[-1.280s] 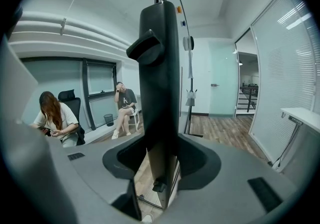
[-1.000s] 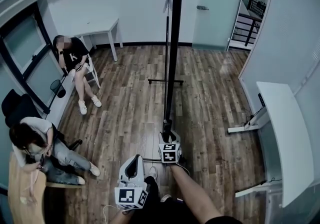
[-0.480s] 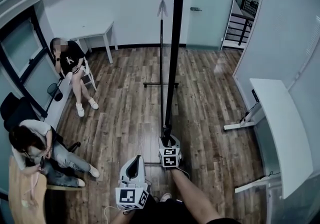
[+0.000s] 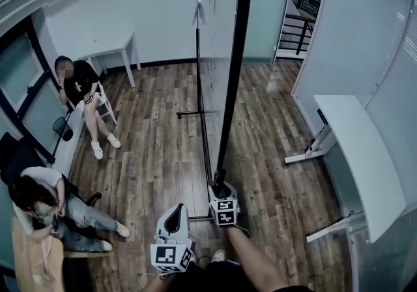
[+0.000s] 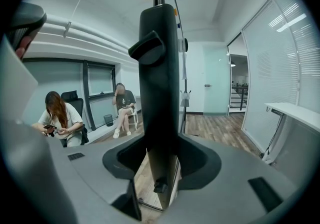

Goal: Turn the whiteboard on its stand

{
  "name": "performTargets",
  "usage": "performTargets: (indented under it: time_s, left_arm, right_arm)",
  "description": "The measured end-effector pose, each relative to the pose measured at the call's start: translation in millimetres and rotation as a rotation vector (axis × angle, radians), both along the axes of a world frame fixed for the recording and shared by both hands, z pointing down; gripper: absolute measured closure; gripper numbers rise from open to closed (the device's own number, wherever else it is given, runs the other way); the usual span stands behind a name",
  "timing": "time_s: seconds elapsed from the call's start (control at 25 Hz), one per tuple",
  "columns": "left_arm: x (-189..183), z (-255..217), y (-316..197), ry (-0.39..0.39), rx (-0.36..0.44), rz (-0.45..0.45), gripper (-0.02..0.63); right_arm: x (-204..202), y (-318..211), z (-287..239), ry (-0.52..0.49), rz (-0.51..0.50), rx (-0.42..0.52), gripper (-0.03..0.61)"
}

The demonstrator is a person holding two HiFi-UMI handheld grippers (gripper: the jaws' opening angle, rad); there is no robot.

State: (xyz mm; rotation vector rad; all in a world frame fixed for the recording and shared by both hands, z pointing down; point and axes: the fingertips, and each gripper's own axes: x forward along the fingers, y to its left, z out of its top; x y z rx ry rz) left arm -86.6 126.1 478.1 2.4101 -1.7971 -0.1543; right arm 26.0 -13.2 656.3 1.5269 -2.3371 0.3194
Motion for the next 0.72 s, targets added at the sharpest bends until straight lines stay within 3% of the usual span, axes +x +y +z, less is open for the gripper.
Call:
performTargets:
  time_s: [0.72]
  left_arm:
    - [13.0, 6.9, 19.4, 0.002, -0.026, 0.072, 0.601]
  right_arm:
    - [13.6, 52.3, -0.4, -0.015, 0.013, 0.010, 0.391]
